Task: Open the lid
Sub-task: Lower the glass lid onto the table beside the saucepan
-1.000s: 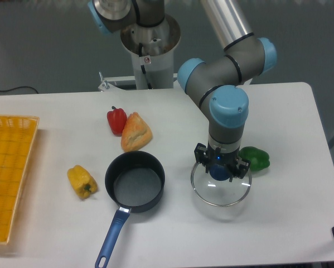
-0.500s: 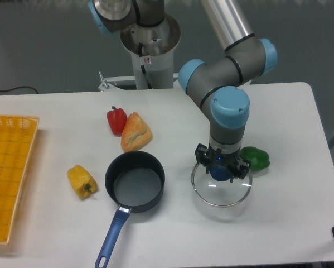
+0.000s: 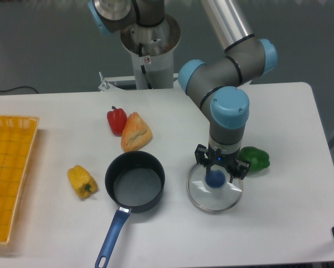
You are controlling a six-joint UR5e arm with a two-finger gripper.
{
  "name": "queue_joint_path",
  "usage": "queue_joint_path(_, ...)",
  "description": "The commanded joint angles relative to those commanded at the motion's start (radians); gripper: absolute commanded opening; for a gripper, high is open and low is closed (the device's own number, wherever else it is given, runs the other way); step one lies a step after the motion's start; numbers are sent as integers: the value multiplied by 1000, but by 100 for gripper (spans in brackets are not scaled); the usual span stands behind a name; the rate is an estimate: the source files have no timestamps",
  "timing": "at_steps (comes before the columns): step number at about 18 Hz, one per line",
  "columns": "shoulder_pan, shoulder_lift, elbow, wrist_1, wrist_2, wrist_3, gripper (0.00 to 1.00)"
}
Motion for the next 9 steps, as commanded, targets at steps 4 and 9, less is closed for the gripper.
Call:
queue_joint_path(4, -2, -6, 2, 14, 2, 0, 71)
queue_joint_path(9, -2, -8, -2, 12, 2, 0, 74)
